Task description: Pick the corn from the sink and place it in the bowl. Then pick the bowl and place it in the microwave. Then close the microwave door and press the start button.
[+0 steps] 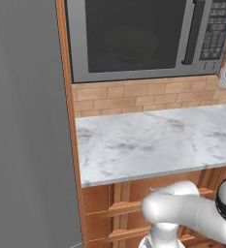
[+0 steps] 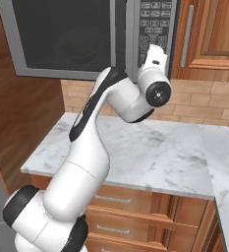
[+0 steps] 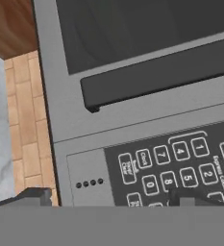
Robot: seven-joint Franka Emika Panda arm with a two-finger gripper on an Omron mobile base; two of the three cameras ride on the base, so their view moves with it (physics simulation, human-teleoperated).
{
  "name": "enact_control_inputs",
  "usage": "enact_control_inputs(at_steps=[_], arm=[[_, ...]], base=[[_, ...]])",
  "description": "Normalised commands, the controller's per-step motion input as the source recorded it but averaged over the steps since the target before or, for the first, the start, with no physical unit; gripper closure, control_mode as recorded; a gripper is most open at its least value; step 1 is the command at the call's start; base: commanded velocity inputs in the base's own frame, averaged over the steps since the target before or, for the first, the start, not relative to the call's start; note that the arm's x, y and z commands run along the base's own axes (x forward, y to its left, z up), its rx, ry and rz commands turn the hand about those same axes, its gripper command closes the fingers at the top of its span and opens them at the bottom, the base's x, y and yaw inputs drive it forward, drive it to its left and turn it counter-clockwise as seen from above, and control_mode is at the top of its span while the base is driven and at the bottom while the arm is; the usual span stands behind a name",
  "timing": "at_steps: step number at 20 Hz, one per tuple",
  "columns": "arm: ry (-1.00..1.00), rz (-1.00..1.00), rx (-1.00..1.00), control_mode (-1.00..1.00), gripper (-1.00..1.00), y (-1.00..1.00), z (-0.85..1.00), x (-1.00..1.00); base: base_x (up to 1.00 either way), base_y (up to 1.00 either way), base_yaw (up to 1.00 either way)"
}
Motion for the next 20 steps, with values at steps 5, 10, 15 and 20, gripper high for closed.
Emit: enact_control_inputs(at_steps=[5,10,15,20], arm=[[-0.03,0.0,-0.02,-1.0,1.0,0.0,0.03,0.48],[-0.01,0.0,0.0,-1.0,1.0,-0.17,0.12,0.17],[-0.01,0.0,0.0,-1.0,1.0,-0.16,0.05,0.14],[-0.02,0.0,0.0,-1.0,1.0,-0.16,0.0,0.2]], base=[[0.0,0.0,0.0],[0.0,0.0,0.0],[0.0,0.0,0.0],[0.0,0.0,0.0]])
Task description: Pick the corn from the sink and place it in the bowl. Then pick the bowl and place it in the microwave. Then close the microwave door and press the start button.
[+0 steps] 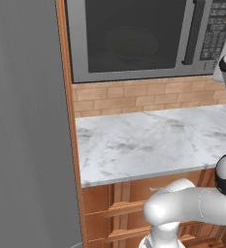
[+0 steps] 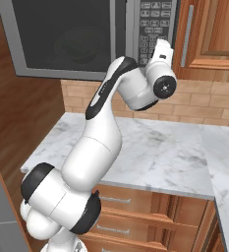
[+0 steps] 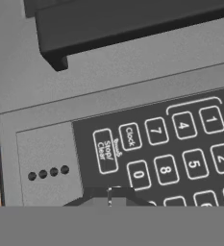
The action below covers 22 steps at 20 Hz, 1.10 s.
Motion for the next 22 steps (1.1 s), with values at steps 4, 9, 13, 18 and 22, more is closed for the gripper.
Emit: enact_control_inputs(at_steps=[4,9,13,18,22], arm=[[-0.01,0.0,0.0,-1.0,1.0,-0.14,0.0,0.25],[0.0,0.0,0.0,-1.0,1.0,-0.13,0.0,0.23],[0.0,0.0,0.0,-1.0,1.0,-0.13,0.0,0.21],[0.0,0.0,0.0,-1.0,1.0,-0.03,-0.06,0.1],[0.0,0.0,0.0,-1.0,1.0,0.0,0.0,0.01]], base=[[0.0,0.0,0.0],[0.0,0.0,0.0],[0.0,0.0,0.0],[0.0,0.0,0.0],[0.0,0.0,0.0]])
